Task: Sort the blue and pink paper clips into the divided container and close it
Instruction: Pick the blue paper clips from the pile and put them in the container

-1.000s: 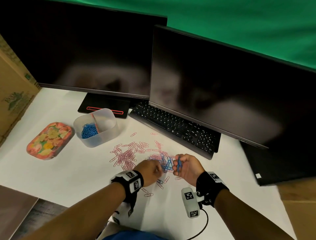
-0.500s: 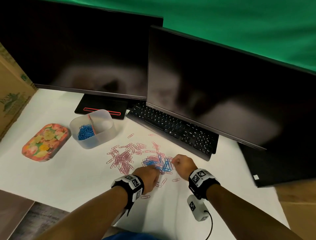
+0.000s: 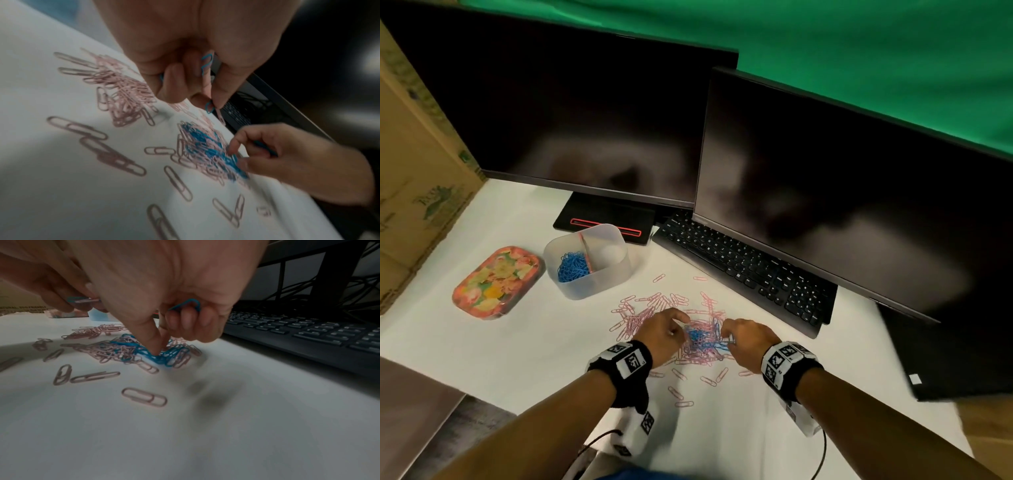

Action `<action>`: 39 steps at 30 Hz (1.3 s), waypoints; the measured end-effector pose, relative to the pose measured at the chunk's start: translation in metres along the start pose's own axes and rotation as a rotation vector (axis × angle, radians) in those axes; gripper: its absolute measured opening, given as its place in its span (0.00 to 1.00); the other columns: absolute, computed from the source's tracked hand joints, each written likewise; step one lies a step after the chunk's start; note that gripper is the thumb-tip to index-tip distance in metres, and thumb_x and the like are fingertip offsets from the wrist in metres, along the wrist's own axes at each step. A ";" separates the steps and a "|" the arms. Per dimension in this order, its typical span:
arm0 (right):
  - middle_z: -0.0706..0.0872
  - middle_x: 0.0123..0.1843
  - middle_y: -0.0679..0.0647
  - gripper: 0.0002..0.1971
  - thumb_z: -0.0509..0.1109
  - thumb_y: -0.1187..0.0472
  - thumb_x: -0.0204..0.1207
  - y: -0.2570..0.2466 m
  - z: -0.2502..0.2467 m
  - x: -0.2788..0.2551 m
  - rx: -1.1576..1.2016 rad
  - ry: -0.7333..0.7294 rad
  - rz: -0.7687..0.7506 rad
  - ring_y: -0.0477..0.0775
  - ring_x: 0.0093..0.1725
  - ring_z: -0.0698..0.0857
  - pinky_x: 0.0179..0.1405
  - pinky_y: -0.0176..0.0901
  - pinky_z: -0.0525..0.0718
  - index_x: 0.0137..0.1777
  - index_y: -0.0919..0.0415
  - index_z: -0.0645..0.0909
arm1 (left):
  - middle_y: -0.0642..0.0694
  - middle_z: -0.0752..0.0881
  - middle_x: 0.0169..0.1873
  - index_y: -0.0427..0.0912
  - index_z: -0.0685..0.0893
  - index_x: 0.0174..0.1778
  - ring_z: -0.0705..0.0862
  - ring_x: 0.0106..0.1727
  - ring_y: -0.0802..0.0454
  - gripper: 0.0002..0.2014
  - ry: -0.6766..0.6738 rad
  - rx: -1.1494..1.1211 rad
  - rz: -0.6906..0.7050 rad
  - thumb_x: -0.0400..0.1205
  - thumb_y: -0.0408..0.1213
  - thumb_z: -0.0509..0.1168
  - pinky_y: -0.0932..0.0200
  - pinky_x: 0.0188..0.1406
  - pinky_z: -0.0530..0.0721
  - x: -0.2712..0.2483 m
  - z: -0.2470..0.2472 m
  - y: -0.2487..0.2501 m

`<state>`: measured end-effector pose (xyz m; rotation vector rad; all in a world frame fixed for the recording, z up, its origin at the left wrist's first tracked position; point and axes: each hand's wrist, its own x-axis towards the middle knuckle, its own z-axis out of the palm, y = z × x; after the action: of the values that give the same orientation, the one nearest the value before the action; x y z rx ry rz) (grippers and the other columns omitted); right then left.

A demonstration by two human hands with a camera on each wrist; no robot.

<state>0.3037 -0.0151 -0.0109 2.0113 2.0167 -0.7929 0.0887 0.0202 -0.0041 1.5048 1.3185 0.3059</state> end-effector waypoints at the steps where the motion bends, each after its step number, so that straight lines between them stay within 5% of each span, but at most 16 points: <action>1: 0.83 0.64 0.51 0.13 0.60 0.58 0.79 0.001 0.000 -0.002 0.002 0.001 -0.011 0.58 0.60 0.82 0.58 0.47 0.81 0.63 0.47 0.76 | 0.54 0.83 0.31 0.51 0.82 0.50 0.79 0.33 0.51 0.09 0.005 -0.034 -0.029 0.81 0.31 0.64 0.66 0.33 0.77 0.001 -0.003 -0.001; 6: 0.83 0.61 0.52 0.11 0.62 0.52 0.79 0.003 0.005 -0.008 -0.073 0.008 -0.049 0.59 0.59 0.83 0.57 0.47 0.80 0.59 0.52 0.77 | 0.48 0.74 0.25 0.45 0.87 0.50 0.67 0.21 0.53 0.11 0.025 -0.193 -0.187 0.81 0.30 0.60 0.67 0.19 0.66 0.003 -0.011 -0.004; 14: 0.85 0.54 0.55 0.07 0.61 0.55 0.80 0.000 0.004 -0.010 -0.030 -0.028 0.039 0.59 0.50 0.84 0.49 0.47 0.83 0.51 0.54 0.78 | 0.46 0.78 0.33 0.43 0.87 0.49 0.66 0.22 0.53 0.12 -0.016 -0.243 -0.237 0.82 0.28 0.58 0.66 0.20 0.64 -0.001 -0.013 0.002; 19: 0.85 0.55 0.57 0.08 0.59 0.55 0.81 -0.005 0.001 -0.012 -0.077 -0.062 0.023 0.62 0.52 0.85 0.46 0.46 0.80 0.51 0.57 0.78 | 0.42 0.73 0.32 0.36 0.86 0.45 0.64 0.21 0.53 0.12 -0.014 -0.570 -0.310 0.80 0.24 0.56 0.66 0.21 0.61 0.001 -0.021 0.006; 23: 0.87 0.48 0.54 0.05 0.63 0.54 0.79 -0.008 -0.008 -0.012 0.198 -0.005 0.043 0.55 0.46 0.84 0.47 0.43 0.83 0.45 0.52 0.78 | 0.42 0.73 0.33 0.33 0.82 0.48 0.72 0.26 0.49 0.11 -0.006 -0.920 -0.303 0.83 0.25 0.54 0.61 0.22 0.68 -0.001 -0.035 0.007; 25: 0.86 0.39 0.50 0.05 0.66 0.59 0.79 -0.016 -0.018 -0.009 0.401 0.053 0.013 0.42 0.37 0.83 0.43 0.34 0.82 0.42 0.54 0.80 | 0.40 0.76 0.34 0.33 0.81 0.49 0.79 0.28 0.47 0.08 0.010 -1.015 -0.288 0.83 0.25 0.56 0.60 0.21 0.74 -0.001 -0.045 0.004; 27: 0.82 0.34 0.46 0.05 0.68 0.62 0.78 -0.027 -0.030 -0.003 0.511 0.074 -0.008 0.38 0.30 0.79 0.34 0.26 0.78 0.41 0.59 0.82 | 0.38 0.80 0.35 0.33 0.82 0.48 0.83 0.31 0.47 0.05 0.027 -0.960 -0.254 0.82 0.24 0.61 0.60 0.22 0.78 -0.003 -0.055 0.000; 30: 0.88 0.38 0.51 0.05 0.69 0.62 0.77 -0.037 -0.039 0.009 0.580 0.088 -0.021 0.45 0.37 0.82 0.43 0.38 0.82 0.41 0.58 0.84 | 0.42 0.84 0.31 0.35 0.84 0.43 0.84 0.28 0.54 0.03 -0.005 -0.598 -0.160 0.79 0.24 0.68 0.61 0.26 0.81 -0.005 -0.063 -0.003; 33: 0.84 0.34 0.45 0.08 0.70 0.61 0.77 -0.043 -0.039 0.016 0.604 0.048 0.000 0.43 0.36 0.80 0.39 0.34 0.78 0.37 0.53 0.82 | 0.46 0.86 0.25 0.39 0.86 0.38 0.84 0.24 0.59 0.05 -0.036 -0.294 -0.095 0.77 0.26 0.71 0.63 0.28 0.83 -0.003 -0.064 -0.004; 36: 0.80 0.30 0.47 0.11 0.69 0.61 0.78 -0.052 -0.041 0.018 0.670 0.014 0.029 0.46 0.32 0.77 0.37 0.39 0.78 0.34 0.52 0.80 | 0.41 0.86 0.29 0.37 0.88 0.40 0.82 0.23 0.56 0.03 0.000 -0.356 -0.157 0.79 0.28 0.69 0.62 0.27 0.82 0.000 -0.070 -0.007; 39: 0.72 0.27 0.50 0.14 0.64 0.65 0.78 -0.074 -0.052 0.024 0.851 -0.049 0.079 0.46 0.23 0.67 0.23 0.36 0.65 0.30 0.54 0.75 | 0.37 0.84 0.32 0.34 0.85 0.44 0.81 0.25 0.50 0.05 0.057 -0.679 -0.269 0.82 0.29 0.65 0.62 0.23 0.76 -0.004 -0.085 0.000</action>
<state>0.2429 0.0354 0.0391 2.3813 1.6940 -1.8922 0.0235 0.0620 0.0317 0.7474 1.2690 0.5578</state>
